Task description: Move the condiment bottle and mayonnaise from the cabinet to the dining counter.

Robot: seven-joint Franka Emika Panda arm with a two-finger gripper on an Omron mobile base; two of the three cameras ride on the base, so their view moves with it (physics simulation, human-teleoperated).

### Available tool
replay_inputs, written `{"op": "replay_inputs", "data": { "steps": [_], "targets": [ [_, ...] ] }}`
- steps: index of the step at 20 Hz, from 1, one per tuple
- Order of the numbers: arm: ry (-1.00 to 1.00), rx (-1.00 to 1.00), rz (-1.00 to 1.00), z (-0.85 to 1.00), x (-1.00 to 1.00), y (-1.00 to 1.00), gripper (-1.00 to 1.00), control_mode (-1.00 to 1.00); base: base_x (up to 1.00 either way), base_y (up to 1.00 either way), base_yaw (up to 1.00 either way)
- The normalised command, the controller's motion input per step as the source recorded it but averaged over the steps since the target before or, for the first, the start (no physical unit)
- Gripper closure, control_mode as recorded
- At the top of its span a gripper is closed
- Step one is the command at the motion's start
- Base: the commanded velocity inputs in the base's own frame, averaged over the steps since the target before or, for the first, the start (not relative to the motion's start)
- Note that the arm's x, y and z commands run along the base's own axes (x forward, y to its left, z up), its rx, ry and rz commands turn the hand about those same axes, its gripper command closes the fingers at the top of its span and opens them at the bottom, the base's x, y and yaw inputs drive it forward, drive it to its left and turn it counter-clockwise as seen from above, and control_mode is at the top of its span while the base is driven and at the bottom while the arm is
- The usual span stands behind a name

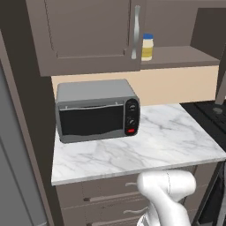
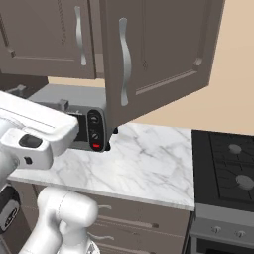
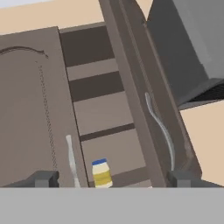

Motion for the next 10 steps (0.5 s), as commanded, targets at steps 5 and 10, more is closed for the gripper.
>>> {"op": "replay_inputs", "data": {
  "steps": [5,10],
  "targets": [
    [0.1,-0.07,-0.02,0.0,0.46,0.88,-1.0,-1.0,0.0,0.0,0.0],
    [0.11,-0.03,-0.09,0.0,0.82,0.46,-1.0,-1.0,0.0,0.0,0.0]
  ]
}}
